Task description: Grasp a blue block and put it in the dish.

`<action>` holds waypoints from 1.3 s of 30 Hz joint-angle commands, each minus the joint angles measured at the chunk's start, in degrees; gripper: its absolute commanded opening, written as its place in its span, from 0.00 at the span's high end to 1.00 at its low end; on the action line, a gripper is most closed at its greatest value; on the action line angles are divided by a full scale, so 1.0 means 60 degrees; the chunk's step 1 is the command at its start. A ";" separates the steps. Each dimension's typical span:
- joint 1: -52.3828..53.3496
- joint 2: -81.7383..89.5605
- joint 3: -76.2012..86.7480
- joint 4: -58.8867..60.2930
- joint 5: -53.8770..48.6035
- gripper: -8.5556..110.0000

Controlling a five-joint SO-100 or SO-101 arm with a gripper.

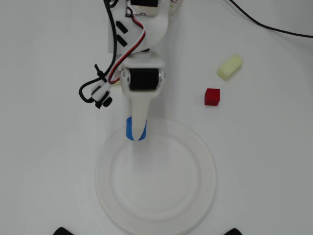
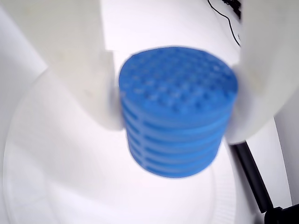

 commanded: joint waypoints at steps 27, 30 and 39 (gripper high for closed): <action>-0.0601 -0.3369 -0.2168 -0.0117 -0.0220 0.88; -0.0630 -0.3369 -0.2153 -0.0029 -0.0366 0.82; -0.0586 -0.2314 -0.2725 0.1641 -0.0249 0.64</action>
